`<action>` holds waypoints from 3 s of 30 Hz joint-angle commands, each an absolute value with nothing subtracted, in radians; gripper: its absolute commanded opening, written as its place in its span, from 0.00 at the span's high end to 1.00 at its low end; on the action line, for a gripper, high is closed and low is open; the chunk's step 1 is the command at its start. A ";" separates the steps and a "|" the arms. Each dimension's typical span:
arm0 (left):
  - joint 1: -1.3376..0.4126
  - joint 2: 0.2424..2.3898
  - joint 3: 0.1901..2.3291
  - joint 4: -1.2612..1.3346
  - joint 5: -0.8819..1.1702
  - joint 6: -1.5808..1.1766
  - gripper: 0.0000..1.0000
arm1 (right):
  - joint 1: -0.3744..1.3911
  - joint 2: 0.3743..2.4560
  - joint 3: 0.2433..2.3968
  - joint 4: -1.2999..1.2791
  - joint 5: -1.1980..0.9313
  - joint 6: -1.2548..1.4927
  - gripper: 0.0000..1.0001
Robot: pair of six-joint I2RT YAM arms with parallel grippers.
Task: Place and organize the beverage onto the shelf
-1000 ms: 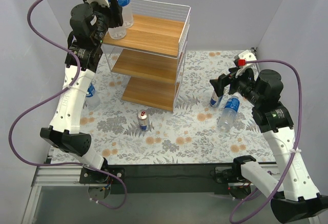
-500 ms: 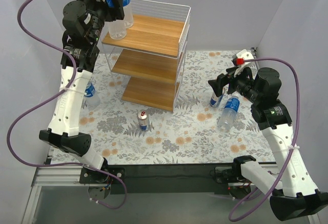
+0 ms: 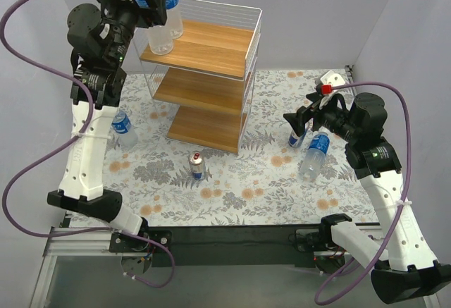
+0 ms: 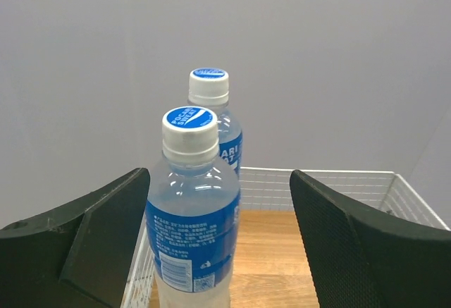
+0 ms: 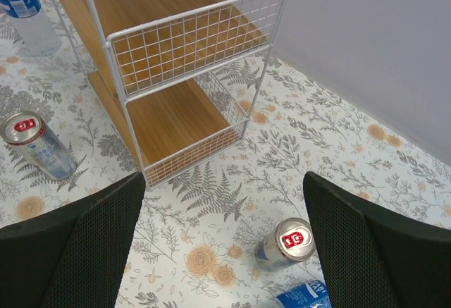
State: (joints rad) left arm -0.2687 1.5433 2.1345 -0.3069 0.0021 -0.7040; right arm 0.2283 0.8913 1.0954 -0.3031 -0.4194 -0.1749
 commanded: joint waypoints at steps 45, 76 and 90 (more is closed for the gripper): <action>-0.264 0.816 1.180 -0.411 0.235 -1.110 0.18 | -0.095 0.911 0.917 -0.483 -0.320 0.034 0.02; -0.264 0.758 1.009 -0.296 0.508 -1.264 0.18 | -0.307 1.713 1.141 -0.526 -0.330 0.166 0.15; -0.275 0.818 0.980 -0.242 0.644 -1.350 0.17 | -0.307 1.838 1.121 -0.534 -0.308 0.129 0.39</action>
